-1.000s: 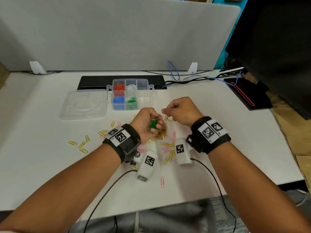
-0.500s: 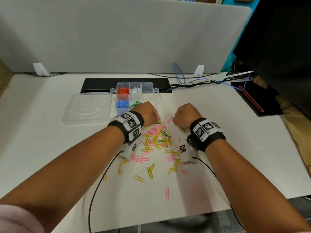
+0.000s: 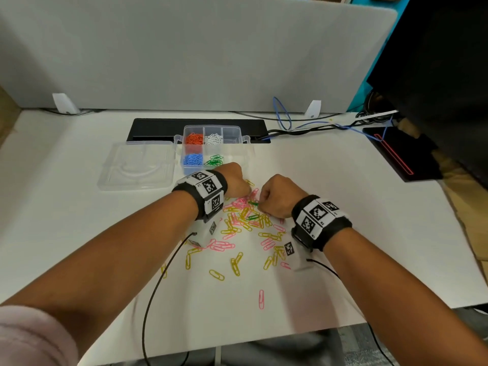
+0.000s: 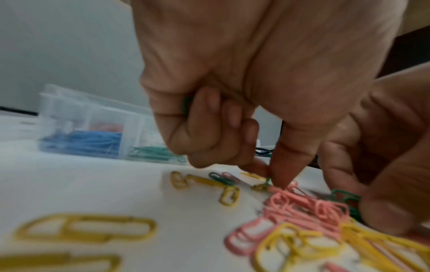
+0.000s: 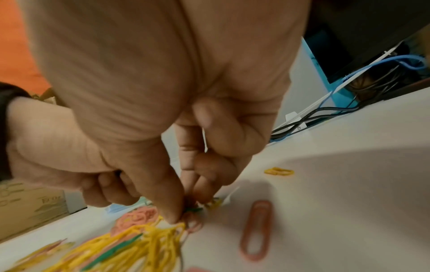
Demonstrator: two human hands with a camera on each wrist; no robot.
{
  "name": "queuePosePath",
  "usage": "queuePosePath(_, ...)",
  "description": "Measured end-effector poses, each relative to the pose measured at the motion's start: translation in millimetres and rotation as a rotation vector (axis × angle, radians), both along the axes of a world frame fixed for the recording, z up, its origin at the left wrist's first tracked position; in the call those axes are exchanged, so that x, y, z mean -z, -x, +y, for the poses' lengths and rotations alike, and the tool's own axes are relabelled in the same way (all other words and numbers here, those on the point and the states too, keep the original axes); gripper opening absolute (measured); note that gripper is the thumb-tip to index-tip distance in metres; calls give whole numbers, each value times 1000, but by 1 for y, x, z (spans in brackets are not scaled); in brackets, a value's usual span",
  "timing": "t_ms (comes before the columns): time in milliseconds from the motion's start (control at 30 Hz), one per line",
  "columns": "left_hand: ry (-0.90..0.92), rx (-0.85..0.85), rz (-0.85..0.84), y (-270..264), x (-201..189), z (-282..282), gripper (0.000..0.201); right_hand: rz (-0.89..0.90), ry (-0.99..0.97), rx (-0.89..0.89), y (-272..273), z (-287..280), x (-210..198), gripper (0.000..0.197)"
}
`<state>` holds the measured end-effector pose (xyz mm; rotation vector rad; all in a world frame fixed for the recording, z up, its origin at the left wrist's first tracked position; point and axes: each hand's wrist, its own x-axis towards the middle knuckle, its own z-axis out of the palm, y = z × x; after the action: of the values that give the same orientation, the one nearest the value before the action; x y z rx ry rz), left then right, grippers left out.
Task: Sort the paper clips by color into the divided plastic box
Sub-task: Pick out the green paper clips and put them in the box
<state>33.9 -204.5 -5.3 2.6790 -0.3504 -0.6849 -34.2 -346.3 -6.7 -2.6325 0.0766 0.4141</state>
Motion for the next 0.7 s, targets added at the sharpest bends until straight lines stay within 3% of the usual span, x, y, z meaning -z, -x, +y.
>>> queuePosePath(67, 154, -108, 63, 3, -5, 3, 22, -5, 13, 4, 0, 0, -1, 9)
queuePosePath(167, 634, -390, 279, 10, -16, 11, 11, -2, 2, 19, -1, -3, -4, 17)
queuePosePath(233, 935, -560, 412, 17, -19, 21, 6, -1, -80, 60, 1, -8, -8, 21)
queuePosePath(300, 1123, -658, 503, 24, -18, 27, 10, -14, -190, 107, 3, -14, -15, 17)
queuePosePath(533, 1187, -681, 764, 50, -7, 11, 23, -83, -495, 115, 9, 2, -48, 6)
queuePosePath(600, 1192, -679, 820, 55, -3, 6, 26, -152, -465, 85, 6, 4, -47, 8)
queuePosePath(700, 1173, -698, 799, 56, 1, 10, 33, -180, -241, 48, 2, 4, -33, 16)
